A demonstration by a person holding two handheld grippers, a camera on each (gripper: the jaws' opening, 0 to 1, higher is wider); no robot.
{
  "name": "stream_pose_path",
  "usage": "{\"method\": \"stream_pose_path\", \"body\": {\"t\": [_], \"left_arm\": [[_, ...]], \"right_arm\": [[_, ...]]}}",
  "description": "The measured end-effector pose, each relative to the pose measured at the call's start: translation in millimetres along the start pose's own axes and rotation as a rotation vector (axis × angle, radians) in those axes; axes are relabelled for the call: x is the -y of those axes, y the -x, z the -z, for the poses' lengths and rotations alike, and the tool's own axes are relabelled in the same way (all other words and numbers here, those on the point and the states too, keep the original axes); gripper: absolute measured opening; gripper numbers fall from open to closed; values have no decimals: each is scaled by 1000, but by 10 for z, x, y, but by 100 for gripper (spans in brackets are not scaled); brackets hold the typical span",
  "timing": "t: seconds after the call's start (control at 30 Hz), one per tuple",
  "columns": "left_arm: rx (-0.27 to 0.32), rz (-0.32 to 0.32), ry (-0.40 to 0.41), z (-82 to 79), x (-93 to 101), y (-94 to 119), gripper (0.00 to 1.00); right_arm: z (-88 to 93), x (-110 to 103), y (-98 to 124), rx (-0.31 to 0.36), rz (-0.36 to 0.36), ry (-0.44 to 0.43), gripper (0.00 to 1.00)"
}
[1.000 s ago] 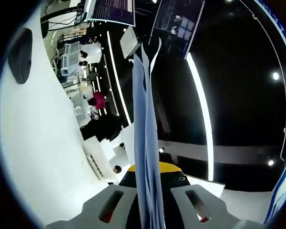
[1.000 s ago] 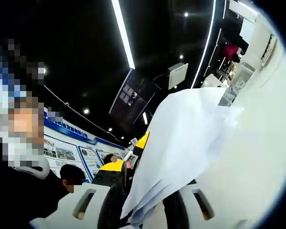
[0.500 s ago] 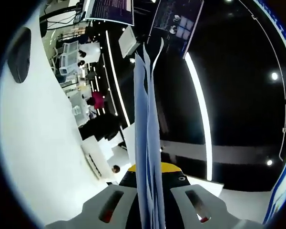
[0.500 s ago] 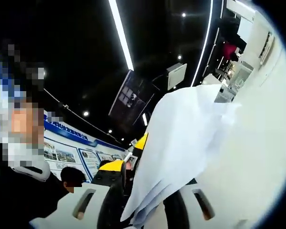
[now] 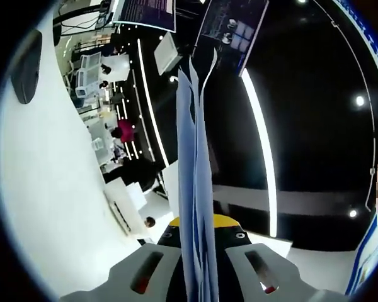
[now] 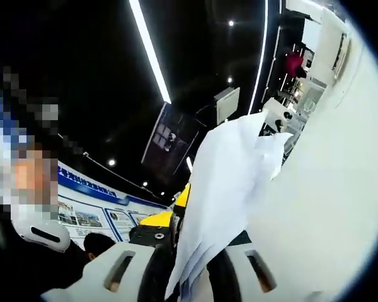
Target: Organize the stack of printing papers by aligning and flattening the scattered papers on the table
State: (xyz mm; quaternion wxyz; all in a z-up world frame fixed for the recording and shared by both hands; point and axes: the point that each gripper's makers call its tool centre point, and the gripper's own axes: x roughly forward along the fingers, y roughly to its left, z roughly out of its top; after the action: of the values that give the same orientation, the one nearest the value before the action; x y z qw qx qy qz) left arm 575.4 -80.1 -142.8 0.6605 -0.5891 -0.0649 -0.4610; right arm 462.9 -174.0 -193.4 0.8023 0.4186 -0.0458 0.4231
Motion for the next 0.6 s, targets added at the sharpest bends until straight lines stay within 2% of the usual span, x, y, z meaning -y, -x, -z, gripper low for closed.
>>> {"method": "stream_pose_path", "body": {"t": [0.07,0.3,0.4,0.47,0.6], "left_arm": [[-5,0,-1,2,-4,-2,6],[-28,10,-2,43,27,-11,8],[-40,36,-28,6,89,-14,19],[-78,82,-51,-22,162,4,22],[-205,143,-94,-79,201,94,23]], "right_arm": [[-5,17,12,0,5,7,0],[-59,-40,42,3,-7,19,0],[-102,-4,108,-8,7,17,0],[-154,40,180,-22,22,18,0],[-204,75,318,-89,27,-13,0]]}}
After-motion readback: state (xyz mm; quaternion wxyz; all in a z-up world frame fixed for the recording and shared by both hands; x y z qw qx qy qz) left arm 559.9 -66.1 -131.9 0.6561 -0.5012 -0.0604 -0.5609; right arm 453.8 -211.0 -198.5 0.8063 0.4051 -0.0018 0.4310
